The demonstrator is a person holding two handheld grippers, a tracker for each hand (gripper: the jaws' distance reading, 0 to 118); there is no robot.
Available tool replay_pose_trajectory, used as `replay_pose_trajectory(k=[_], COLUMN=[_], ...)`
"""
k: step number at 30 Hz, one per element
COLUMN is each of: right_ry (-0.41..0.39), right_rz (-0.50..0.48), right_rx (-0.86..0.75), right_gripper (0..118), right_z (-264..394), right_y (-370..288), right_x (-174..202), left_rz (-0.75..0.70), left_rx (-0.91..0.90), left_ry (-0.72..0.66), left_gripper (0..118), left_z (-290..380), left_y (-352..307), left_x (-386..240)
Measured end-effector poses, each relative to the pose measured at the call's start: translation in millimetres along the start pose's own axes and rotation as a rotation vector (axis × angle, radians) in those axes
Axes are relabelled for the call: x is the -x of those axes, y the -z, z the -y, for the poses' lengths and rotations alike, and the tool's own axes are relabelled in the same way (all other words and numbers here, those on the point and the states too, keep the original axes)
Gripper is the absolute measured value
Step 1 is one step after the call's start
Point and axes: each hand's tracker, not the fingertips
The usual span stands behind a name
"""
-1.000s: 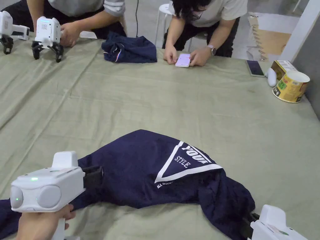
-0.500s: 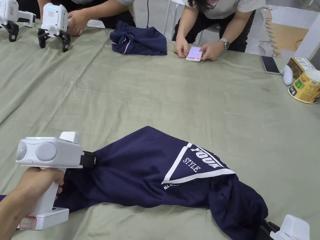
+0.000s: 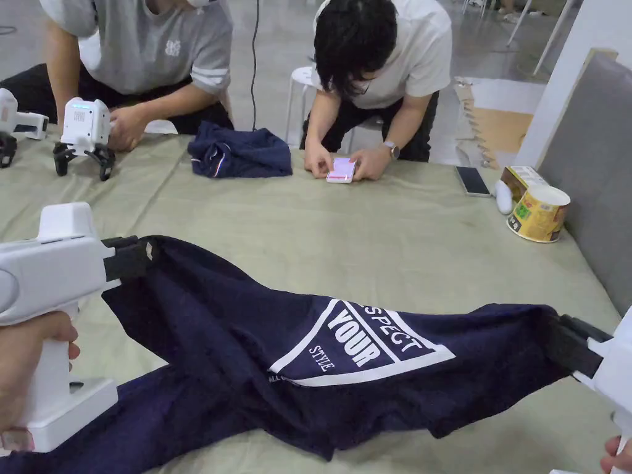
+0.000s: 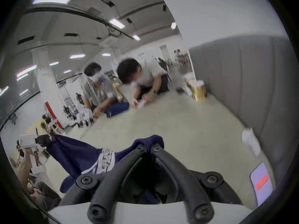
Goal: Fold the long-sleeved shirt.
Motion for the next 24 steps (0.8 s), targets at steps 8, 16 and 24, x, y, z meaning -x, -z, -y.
replay_pose_trajectory(k=[8,16,24], right_ry=[-0.154,-0.243,-0.291], right_rz=[-0.048,0.031,0.099], right_rx=[-0.251,-0.429,-0.523], right_gripper=[1,1,1], right_z=[-157,-278,-378], right_y=[-68,-125,-133], right_x=[56,91,126], left_rz=[-0.018,-0.047,-0.091], left_rx=[-0.204,-0.34,-0.44], left_ry=[0.131,0.15,0.124], left_gripper=[16,16,16], left_z=[-124,-226,-325], left_y=[-72,-118,-117], left_x=[-39,-74,-115])
